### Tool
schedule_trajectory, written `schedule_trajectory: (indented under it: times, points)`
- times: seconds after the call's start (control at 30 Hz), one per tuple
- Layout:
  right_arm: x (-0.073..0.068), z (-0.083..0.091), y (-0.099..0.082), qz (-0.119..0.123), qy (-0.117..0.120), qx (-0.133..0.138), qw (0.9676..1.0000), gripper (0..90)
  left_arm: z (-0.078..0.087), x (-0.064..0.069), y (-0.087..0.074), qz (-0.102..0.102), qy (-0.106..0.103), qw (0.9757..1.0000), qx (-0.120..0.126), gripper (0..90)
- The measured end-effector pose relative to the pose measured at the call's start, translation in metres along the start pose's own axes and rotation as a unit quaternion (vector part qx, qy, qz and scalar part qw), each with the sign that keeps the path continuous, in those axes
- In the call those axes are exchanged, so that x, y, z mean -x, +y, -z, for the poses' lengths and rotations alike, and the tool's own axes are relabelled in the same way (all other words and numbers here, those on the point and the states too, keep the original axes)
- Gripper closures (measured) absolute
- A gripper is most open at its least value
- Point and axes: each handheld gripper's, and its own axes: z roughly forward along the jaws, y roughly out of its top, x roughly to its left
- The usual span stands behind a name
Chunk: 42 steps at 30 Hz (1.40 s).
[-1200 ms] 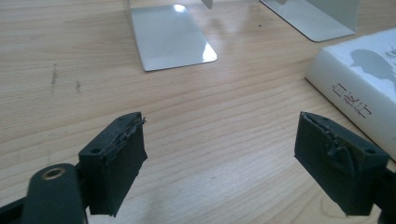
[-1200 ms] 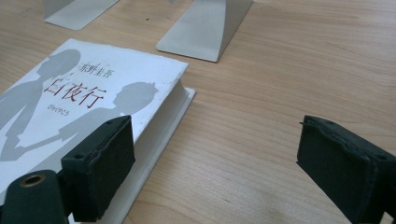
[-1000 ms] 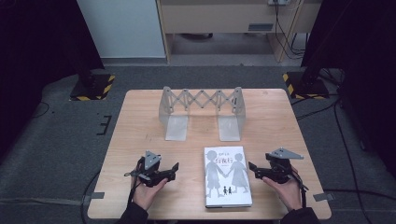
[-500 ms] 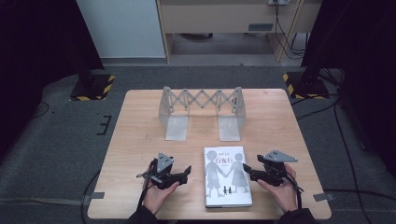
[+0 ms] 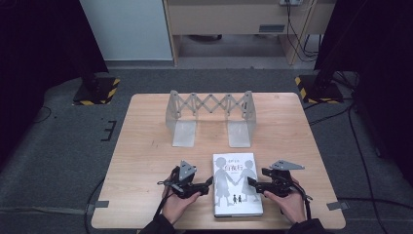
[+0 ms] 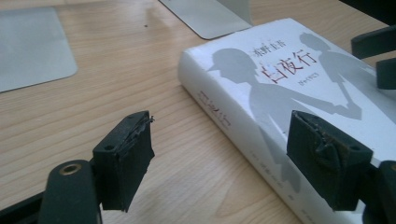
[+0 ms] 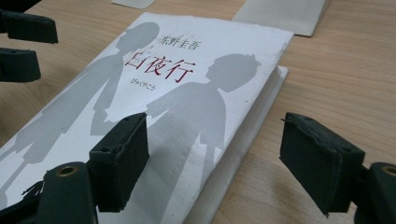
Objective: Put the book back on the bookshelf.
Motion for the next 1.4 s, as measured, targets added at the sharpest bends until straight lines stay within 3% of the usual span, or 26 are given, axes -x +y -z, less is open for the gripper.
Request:
schedule_trajectory:
  times: [0.27,0.43,0.57,1.07,1.27,1.4]
  points:
    - [0.002,-0.004,-0.005,-0.006,0.020,0.009,0.9997,25.5,-0.012,0.013,0.002,0.001,-0.012,0.9999,-0.005,23.2]
    - [0.003,-0.005,-0.007,-0.009,0.026,0.017,0.9995,27.7,-0.019,0.019,0.001,-0.009,-0.016,0.9996,-0.019,23.7]
    - [0.002,-0.007,-0.007,-0.010,0.030,0.019,0.9993,28.1,-0.021,0.023,0.000,-0.015,-0.021,0.9996,-0.015,24.1]
    - [0.000,-0.014,-0.002,-0.017,0.042,0.017,0.9988,28.1,-0.023,0.022,-0.002,-0.031,-0.031,0.9990,-0.004,21.5]
    - [-0.003,-0.008,0.003,-0.004,0.045,0.053,0.9976,29.7,-0.019,0.018,-0.001,-0.024,-0.030,0.9992,-0.002,21.0]
    - [-0.004,-0.007,0.007,-0.009,0.049,0.054,0.9973,29.2,-0.017,0.015,-0.003,-0.017,-0.029,0.9995,-0.001,20.6]
